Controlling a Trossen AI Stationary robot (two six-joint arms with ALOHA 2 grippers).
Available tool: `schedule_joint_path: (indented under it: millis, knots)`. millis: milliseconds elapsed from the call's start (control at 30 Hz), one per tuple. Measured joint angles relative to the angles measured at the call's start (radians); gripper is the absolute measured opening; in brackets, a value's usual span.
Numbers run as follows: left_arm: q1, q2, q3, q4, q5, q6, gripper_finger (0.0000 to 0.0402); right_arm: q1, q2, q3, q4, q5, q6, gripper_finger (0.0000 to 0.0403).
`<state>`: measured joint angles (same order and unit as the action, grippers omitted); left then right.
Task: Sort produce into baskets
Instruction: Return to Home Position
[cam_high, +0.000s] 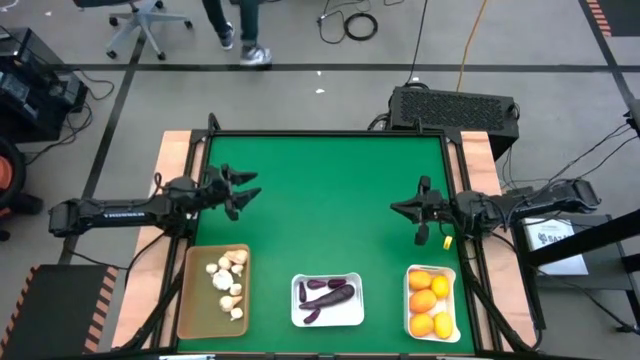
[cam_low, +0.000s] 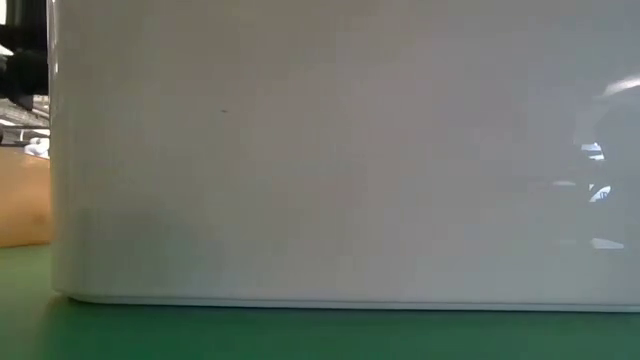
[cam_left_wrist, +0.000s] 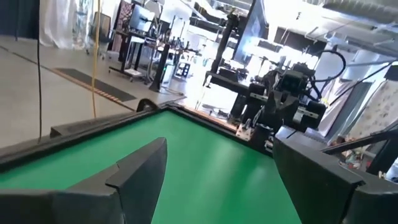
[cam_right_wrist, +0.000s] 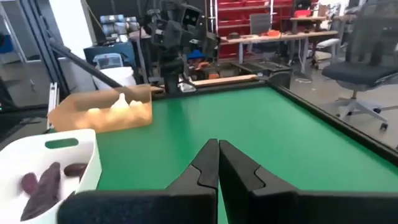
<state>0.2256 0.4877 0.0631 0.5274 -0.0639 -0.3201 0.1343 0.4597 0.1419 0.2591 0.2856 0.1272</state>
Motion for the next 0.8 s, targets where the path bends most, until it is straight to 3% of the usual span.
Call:
schedule_joint_path:
  millis: [233, 567, 800]
  knots:
    - [-0.028, 0.0, -0.024, -0.02, 0.004, -0.06, 0.0299, -0.004, -0.002, -0.009, -0.021, -0.004, -0.012, 0.0]
    - [-0.059, -0.012, -0.025, -0.141, -0.055, -0.013, 0.0299, -0.043, -0.052, -0.008, -0.072, 0.0, -0.023, 0.0]
    - [-0.059, -0.149, -0.025, -0.267, -0.043, -0.005, 0.0299, -0.129, -0.17, -0.008, -0.13, -0.004, -0.06, 0.0]
